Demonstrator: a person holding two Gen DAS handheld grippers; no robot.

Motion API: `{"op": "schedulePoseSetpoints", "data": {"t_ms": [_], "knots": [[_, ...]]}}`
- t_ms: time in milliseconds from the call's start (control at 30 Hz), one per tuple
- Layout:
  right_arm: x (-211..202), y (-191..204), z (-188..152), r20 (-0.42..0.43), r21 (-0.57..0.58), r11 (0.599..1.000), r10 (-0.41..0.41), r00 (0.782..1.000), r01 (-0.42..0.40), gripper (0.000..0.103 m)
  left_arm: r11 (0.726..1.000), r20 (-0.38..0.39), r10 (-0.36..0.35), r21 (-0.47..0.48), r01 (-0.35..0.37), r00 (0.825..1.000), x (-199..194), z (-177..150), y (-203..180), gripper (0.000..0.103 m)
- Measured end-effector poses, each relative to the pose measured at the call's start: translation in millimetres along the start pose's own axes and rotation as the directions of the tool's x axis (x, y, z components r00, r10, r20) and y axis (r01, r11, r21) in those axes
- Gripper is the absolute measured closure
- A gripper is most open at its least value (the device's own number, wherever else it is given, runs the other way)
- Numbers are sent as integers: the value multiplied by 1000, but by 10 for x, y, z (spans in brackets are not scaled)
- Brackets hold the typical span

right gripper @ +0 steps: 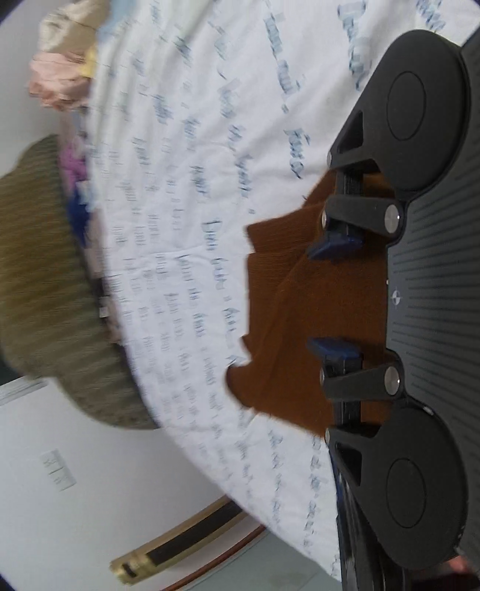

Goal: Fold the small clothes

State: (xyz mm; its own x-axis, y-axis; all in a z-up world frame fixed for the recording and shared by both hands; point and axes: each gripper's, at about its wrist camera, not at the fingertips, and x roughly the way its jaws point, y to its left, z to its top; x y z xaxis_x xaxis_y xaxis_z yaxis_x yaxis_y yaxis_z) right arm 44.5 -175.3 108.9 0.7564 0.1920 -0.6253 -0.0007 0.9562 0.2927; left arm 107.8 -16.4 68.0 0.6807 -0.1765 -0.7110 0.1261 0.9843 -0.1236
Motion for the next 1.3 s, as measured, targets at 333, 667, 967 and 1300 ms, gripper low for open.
{"op": "schedulePoseSetpoints", "data": {"t_ms": [333,667,967,1300], "knots": [[-932,1,-812,135,-74,992,-89,987,99,33,995,103,100,-12,-99,990,-605,-622,149,42],[-1146,54,-1161,190,-10,992,-124,974,129,2,998,130,57,21,-60,990,-889,-1066,4,32],[-1240,95,-1243,200,15,988,-152,968,152,0,999,146,37,9,-39,989,-1024,-1194,-68,23],[-1306,55,-1337,212,5,988,-152,965,155,0,998,181,51,24,-57,982,-1158,-1260,-66,19]]}}
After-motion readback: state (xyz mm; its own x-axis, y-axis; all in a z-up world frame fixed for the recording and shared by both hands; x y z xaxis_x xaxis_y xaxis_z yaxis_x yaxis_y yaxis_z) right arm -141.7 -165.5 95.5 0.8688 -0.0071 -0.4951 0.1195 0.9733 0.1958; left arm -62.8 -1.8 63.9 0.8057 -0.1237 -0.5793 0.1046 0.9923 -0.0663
